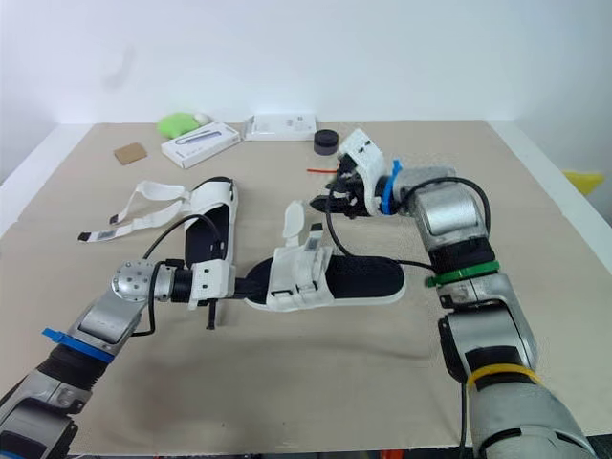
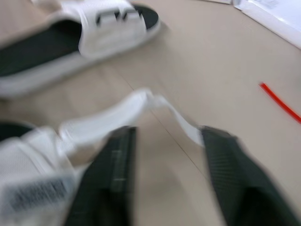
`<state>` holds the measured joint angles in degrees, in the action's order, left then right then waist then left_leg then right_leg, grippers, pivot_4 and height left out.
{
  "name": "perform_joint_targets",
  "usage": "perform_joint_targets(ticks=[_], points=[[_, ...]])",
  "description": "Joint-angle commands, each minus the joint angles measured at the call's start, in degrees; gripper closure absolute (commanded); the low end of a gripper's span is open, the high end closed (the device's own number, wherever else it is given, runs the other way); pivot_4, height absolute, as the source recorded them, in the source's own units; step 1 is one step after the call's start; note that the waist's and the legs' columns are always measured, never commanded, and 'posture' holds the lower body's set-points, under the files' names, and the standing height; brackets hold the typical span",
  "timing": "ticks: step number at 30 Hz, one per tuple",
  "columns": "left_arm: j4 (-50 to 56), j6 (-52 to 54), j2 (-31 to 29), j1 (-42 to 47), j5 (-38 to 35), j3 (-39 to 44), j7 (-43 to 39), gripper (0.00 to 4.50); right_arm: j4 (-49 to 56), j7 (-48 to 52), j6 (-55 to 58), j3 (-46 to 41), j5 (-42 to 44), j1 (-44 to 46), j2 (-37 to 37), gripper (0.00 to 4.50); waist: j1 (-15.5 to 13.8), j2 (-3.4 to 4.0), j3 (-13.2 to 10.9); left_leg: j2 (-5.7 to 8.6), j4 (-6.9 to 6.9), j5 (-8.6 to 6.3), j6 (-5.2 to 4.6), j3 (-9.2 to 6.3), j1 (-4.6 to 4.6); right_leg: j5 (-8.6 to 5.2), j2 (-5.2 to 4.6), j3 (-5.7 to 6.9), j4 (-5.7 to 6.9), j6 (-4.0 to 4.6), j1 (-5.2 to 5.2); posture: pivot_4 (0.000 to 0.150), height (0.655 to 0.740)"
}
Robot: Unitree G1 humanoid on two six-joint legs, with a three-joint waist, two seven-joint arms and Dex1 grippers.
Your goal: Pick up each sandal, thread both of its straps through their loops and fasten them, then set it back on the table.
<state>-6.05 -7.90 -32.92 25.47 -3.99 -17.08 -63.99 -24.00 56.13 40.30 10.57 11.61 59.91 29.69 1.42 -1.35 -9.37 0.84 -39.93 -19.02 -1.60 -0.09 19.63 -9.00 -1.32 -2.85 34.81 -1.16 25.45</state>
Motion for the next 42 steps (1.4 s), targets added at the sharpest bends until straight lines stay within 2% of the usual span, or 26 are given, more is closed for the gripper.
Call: perform_joint_targets(ticks=[1, 3, 7, 10, 14, 22, 29, 30, 32, 35, 39, 42], points=[[-1.46, 0.7, -1.07, -1.84, 2.14, -1.83, -1.12, 4.5, -3.88, -0.88, 13.11, -3.33, 3.85, 5.49, -2.58, 0.55, -0.01, 0.02, -0.01, 0.0, 0.02, 0.0, 0.0, -0.05, 0.01, -0.01, -0.01, 0.04, 0.0, 0.02, 0.0, 0.15, 0.74], [-1.12, 0.72, -0.98, -2.07, 2.19, -1.98, -1.13, 4.5, -7.87, -2.35, 21.42, -4.99, 5.65, 7.97, -4.25, 0.1, -0.03, 0.03, 0.0, 0.0, 0.13, 0.0, 0.0, -0.17, 0.02, -0.04, -0.08, 0.17, 0.02, 0.11, 0.03, 0.15, 0.74], [-0.4, 0.83, -0.9, -2.77, 2.29, -2.13, -0.92, 4.5, -16.26, -6.8, 31.08, -9.81, 7.44, 12.48, -6.44, 0.1, -0.04, 0.05, 0.01, 0.0, 0.29, 0.0, 0.02, -0.32, 0.04, -0.08, -0.15, 0.32, 0.03, 0.23, 0.07, 0.15, 0.74], [0.06, 0.94, -0.98, -3.31, 2.34, -2.09, -0.8, 4.5, -20.92, -9.83, 33.67, -13.61, 8.32, 14.91, -7.39, 0.1, -0.03, 0.11, 0.04, 0.01, 0.45, -0.01, 0.07, -0.39, 0.09, -0.13, -0.17, 0.38, 0.04, 0.29, 0.17, 0.15, 0.74], [0.34, 1.05, -1.05, -3.73, 2.47, -2.04, -0.76, 4.5, -24.16, -10.98, 35.17, -15.06, 8.99, 16.5, -8.8, 0.1, -0.04, 0.22, 0.12, 0.07, 0.46, 0.05, 0.21, -0.37, 0.71, -0.12, -0.21, 0.36, 0.17, 0.28, 0.79, 0.15, 0.74], [0.86, 1.47, -0.54, -3.72, 2.59, -2.17, -0.4, 4.5, -33.75, -13.47, 24.19, -14.56, 6.15, 17.9, -13.87, 0.1, 0.01, 0.23, 0.12, 0.1, 0.45, 0.1, 0.28, -0.37, 0.75, -0.09, -0.19, 0.36, 0.2, 0.24, 0.82, 0.15, 0.74], [2.09, 1.98, -1.06, -4.68, 2.54, -1.93, -0.11, 4.5, -44.64, -20.4, 11.07, -21.14, 6.37, 20.24, -14.27, 0.1, 0.08, 0.23, 0.12, 0.11, 0.46, 0.1, 0.31, -0.35, 0.77, -0.08, -0.21, 0.35, 0.21, 0.22, 0.82, 0.15, 0.74], [2.12, 2.0, -1.12, -4.74, 2.55, -1.9, -0.09, 4.5, -45.34, -20.64, 10.57, -21.65, 6.34, 20.42, -14.26, 0.62, 0.09, 0.23, 0.12, 0.11, 0.47, 0.1, 0.31, -0.35, 0.77, -0.08, -0.21, 0.35, 0.22, 0.22, 0.82, 0.15, 0.74], [2.21, 2.09, -1.22, -4.83, 2.58, -1.87, -0.03, 4.5, -46.39, -20.7, 9.56, -22.91, 6.6, 20.46, -14.34, 1.24, 0.15, 0.23, 0.12, 0.1, 0.47, 0.1, 0.31, -0.36, 0.77, -0.08, -0.2, 0.34, 0.24, 0.22, 0.82, 0.15, 0.74], [2.19, 2.01, -1.28, -4.94, 2.69, -1.87, 0.05, 4.5, -47.26, -20.55, 9.47, -24.55, 7.03, 20.56, -14.59, 2.73, 0.23, 0.23, 0.12, 0.1, 0.47, 0.1, 0.31, -0.35, 0.77, -0.08, -0.2, 0.33, 0.25, 0.22, 0.82, 0.15, 0.74], [1.98, 1.8, -1.24, -4.88, 2.93, -1.99, 0.07, 4.5, -47.27, -19.55, 9.72, -25.82, 7.4, 20.71, -14.82, 4.47, 0.27, 0.23, 0.12, 0.1, 0.47, 0.1, 0.31, -0.35, 0.77, -0.08, -0.2, 0.33, 0.26, 0.22, 0.81, 0.15, 0.74], [1.73, 1.59, -1.2, -4.8, 3.11, -2.07, 0.06, 4.5, -46.31, -17.23, 8.88, -26.4, 7.76, 20.83, -14.94, 4.47, 0.28, 0.23, 0.12, 0.1, 0.47, 0.11, 0.31, -0.35, 0.77, -0.08, -0.2, 0.33, 0.29, 0.22, 0.81, 0.15, 0.74]])
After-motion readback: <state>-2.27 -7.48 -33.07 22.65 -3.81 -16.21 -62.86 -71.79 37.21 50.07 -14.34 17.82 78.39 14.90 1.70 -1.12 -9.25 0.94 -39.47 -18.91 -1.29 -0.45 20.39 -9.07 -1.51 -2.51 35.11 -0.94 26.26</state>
